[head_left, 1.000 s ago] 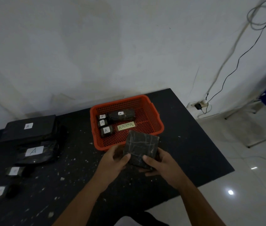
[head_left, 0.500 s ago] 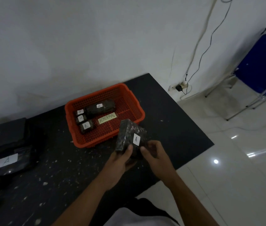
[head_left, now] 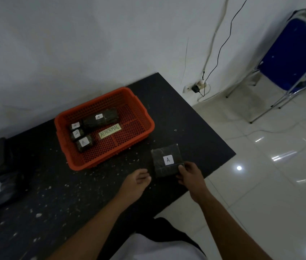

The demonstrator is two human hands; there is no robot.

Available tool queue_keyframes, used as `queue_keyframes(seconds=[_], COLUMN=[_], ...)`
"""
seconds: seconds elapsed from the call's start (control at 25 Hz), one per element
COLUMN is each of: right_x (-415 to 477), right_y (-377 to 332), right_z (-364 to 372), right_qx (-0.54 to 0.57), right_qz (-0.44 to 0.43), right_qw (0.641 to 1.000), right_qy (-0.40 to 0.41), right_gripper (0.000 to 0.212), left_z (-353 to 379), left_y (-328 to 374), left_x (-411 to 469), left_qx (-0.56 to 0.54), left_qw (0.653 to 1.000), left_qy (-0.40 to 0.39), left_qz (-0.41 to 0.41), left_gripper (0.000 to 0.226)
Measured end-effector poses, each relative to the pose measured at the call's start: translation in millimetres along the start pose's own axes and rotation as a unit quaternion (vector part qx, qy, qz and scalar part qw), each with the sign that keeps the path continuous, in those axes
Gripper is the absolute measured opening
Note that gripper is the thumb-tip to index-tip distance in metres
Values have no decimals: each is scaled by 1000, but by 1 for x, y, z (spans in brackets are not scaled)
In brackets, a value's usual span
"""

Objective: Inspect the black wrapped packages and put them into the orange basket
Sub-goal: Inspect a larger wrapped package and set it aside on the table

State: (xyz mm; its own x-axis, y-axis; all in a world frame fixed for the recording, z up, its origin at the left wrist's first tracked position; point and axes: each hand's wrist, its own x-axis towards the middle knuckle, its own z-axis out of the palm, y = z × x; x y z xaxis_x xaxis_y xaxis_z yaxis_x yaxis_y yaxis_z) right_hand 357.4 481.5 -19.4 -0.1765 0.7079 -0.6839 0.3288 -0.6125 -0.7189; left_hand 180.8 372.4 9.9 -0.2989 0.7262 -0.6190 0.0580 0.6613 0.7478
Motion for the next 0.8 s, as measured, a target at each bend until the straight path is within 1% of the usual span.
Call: queue_keyframes(seconds=[0.12,0.2,0.36,0.44,0.52,0.64,0.8], right_x=[26,40,56,48,33,5,-19], right_y=[-7,-7,-7,-12,-16,-19,-27], right_z=[-13,-21,-25,-20,-7,25,85], right_qx=[-74,-101,-100,-87,-98,-132,-191], right_qz=[-11,-18,-14,16,18,-48,-148], right_qw=[997,993,988,984,979,977,967], right_qy=[32,55,119,152,177,158,77], right_gripper=[35,38,48,56,60,54,36], left_z=[6,5,-9,-16,-27,-45,-79], left_y=[-2,-5,-16,-21,-29,-42,-67], left_x=[5,7,10,9,6,-4,-29], left_qx=[1,2,-20,-32,-48,-76,-124], left_qw=[1000,1000,999,998,996,991,974], left_qy=[-12,-5,37,50,69,109,188], left_qz=[12,24,28,17,10,0,-1], left_gripper=[33,26,13,12,13,15,17])
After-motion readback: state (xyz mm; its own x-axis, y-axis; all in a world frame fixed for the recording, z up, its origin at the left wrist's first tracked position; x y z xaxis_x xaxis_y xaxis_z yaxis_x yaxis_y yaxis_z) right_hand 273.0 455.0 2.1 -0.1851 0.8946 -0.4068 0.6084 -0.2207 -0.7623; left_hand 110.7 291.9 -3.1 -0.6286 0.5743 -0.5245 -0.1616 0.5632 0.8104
